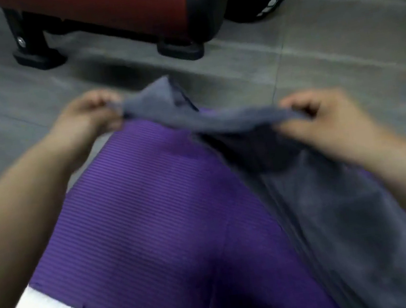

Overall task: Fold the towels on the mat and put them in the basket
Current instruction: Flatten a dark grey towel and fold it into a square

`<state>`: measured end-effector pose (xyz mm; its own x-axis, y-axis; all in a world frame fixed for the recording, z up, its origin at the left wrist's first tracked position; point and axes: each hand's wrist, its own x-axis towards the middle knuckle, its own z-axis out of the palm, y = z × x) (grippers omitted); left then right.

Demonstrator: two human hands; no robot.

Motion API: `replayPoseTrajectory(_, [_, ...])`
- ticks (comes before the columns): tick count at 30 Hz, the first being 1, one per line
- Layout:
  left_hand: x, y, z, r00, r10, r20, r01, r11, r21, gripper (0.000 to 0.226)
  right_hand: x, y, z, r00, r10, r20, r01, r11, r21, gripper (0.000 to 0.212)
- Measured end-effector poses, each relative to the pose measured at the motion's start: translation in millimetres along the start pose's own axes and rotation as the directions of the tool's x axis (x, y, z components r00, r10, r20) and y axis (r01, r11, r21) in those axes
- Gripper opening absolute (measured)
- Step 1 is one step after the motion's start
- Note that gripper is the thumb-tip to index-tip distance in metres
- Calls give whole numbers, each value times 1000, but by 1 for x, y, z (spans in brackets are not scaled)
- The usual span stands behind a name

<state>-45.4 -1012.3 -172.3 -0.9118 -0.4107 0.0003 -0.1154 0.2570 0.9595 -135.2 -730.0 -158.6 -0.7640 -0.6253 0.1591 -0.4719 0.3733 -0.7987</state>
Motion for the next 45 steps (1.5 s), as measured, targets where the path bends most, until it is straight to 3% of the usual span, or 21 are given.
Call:
replayPoseTrajectory(3, [-54, -68, -20, 988, -149, -31, 152, 973, 175, 30, -51, 27, 74, 943, 68, 324, -42, 995, -87, 15])
replayPoseTrajectory(4, [-72, -87, -23, 974, -219, -63, 228, 950, 215, 35, -70, 36, 99, 883, 117, 454, -56, 988, -144, 20])
replayPoseTrajectory(6, [-104, -125, -28, 934, -334, -125, 357, 876, 325, 40, -106, 48, 140, 684, 248, 687, -75, 960, -271, 28])
replayPoseTrajectory(8, [-129, -154, -29, 895, -422, -148, 441, 782, 440, 42, -132, 53, 165, 543, 315, 778, -99, 944, -313, 32])
replayPoseTrajectory(9, [-139, -163, -29, 876, -455, -159, 471, 738, 484, 43, -138, 55, 171, 545, 316, 777, -121, 946, -300, 34])
replayPoseTrajectory(10, [-146, -170, -27, 873, -458, -169, 472, 705, 529, 45, -139, 57, 174, 595, 291, 749, -129, 955, -269, 37])
replayPoseTrajectory(12, [-157, -174, -27, 887, -427, -177, 434, 638, 635, 49, -129, 64, 171, 747, 272, 607, -161, 959, -232, 54])
replayPoseTrajectory(14, [-159, -172, -30, 870, -487, -78, 350, 499, 793, 38, -106, 87, 161, 932, 174, 317, -71, 948, -310, 47])
replayPoseTrajectory(15, [-157, -170, -35, 830, -558, -16, 301, 423, 855, 36, -93, 100, 153, 977, 148, 152, -83, 926, -368, 37])
replayPoseTrajectory(17, [-147, -157, -42, 730, -681, 58, 295, 391, 872, 24, -61, 119, 133, 971, 234, -58, -233, 847, -478, 28])
replayPoseTrajectory(18, [-137, -152, -44, 724, -687, 67, 312, 412, 856, 25, -46, 126, 124, 936, 342, -84, -332, 777, -535, 32])
replayPoseTrajectory(20, [-103, -143, -37, 806, -591, 22, 368, 530, 764, 26, -26, 143, 108, 811, 579, -84, -524, 655, -543, 42])
replayPoseTrajectory(22, [-56, -138, -14, 940, -342, -10, 253, 674, 694, 38, -17, 152, 106, 708, 703, -65, -640, 600, -480, 46])
replayPoseTrajectory(23, [-29, -140, 2, 972, -233, -15, 183, 718, 672, 38, -18, 153, 109, 677, 734, -47, -667, 586, -459, 48])
replayPoseTrajectory(25, [23, -150, 40, 987, -158, 23, 100, 726, 680, 30, -26, 151, 119, 645, 764, 8, -664, 565, -489, 49])
replayPoseTrajectory(29, [84, -172, 106, 938, -258, 231, -2, 664, 748, 60, -46, 141, 132, 659, 749, 69, -565, 553, -613, 41])
replayPoseTrajectory(32, [95, -182, 127, 933, -279, 229, -13, 608, 794, 44, -48, 142, 130, 616, 785, 62, -565, 495, -660, 34])
replayPoseTrajectory(35, [103, -182, 118, 981, -155, 119, 13, 660, 751, 27, -30, 142, 115, 668, 743, -48, -589, 488, -644, 25])
replayPoseTrajectory(39, [136, -164, 85, 995, -17, -94, 79, 704, 706, 27, 23, 138, 101, 784, 585, -206, -594, 614, -519, 24])
replayPoseTrajectory(43, [140, -147, 68, 996, -43, -80, 83, 794, 603, 55, 67, 134, 104, 830, 510, -224, -556, 790, -260, 46])
replayPoseTrajectory(45, [112, -152, 63, 992, -93, -86, 126, 772, 623, 62, 54, 137, 113, 836, 526, -157, -548, 783, -295, 60])
